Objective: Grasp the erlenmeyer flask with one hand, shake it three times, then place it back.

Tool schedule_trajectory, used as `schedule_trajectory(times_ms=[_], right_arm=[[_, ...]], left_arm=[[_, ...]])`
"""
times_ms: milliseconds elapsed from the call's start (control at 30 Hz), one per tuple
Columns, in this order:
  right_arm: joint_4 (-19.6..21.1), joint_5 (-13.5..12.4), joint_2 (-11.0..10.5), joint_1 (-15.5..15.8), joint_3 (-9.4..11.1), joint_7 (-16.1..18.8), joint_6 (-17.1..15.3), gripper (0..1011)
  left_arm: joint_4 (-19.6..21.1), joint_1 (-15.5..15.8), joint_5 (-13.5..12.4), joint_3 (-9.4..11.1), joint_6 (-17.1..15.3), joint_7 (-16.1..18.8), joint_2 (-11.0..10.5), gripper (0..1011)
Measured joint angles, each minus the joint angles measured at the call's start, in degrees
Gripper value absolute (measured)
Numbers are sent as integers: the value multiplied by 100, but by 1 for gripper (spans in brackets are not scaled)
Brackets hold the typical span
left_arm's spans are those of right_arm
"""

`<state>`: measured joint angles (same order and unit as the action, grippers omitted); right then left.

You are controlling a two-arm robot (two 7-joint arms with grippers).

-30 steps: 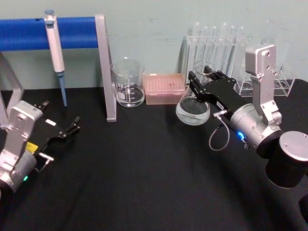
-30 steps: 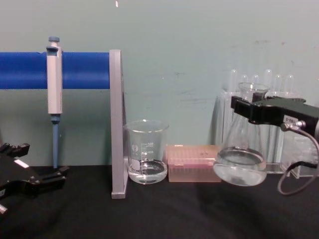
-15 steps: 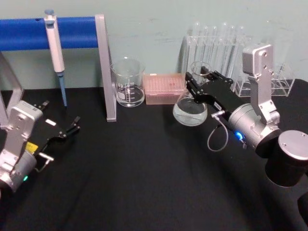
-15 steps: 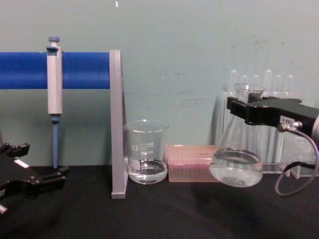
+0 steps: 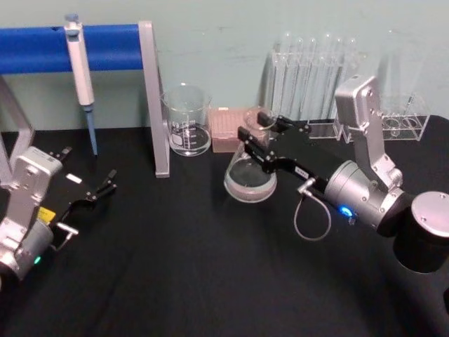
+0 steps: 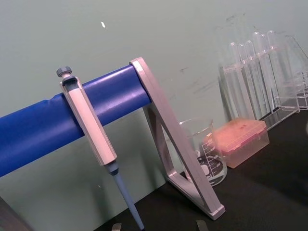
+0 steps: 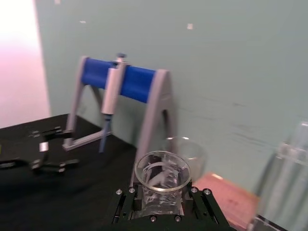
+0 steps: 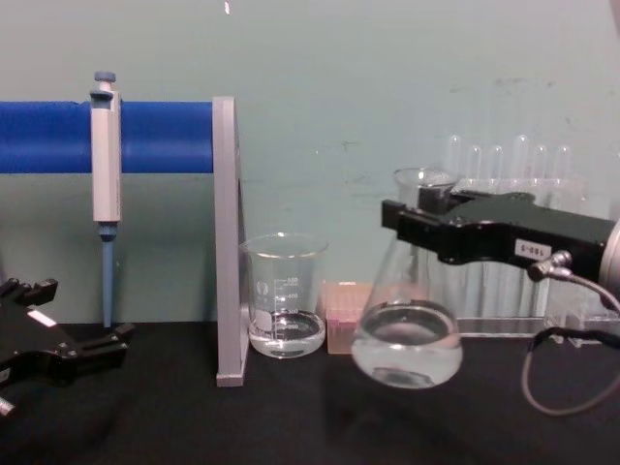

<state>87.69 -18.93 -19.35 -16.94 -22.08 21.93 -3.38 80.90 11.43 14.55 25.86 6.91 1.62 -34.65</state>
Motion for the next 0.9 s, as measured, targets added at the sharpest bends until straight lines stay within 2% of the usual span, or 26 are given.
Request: schedule_trajectory(times_ms=[333,600,900], right_arm=[[39,-236,-357,-83,-313,900,268,456],[50,-375,-531,-148,-491,1200,393,456],[-6,-433,-604,-226,-637,1242,488,456]], left_arm=[[0,0,0,0,0,0,0,1001],[0,0,0,0,0,0,0,1001],[0,0,0,0,0,0,0,1001]])
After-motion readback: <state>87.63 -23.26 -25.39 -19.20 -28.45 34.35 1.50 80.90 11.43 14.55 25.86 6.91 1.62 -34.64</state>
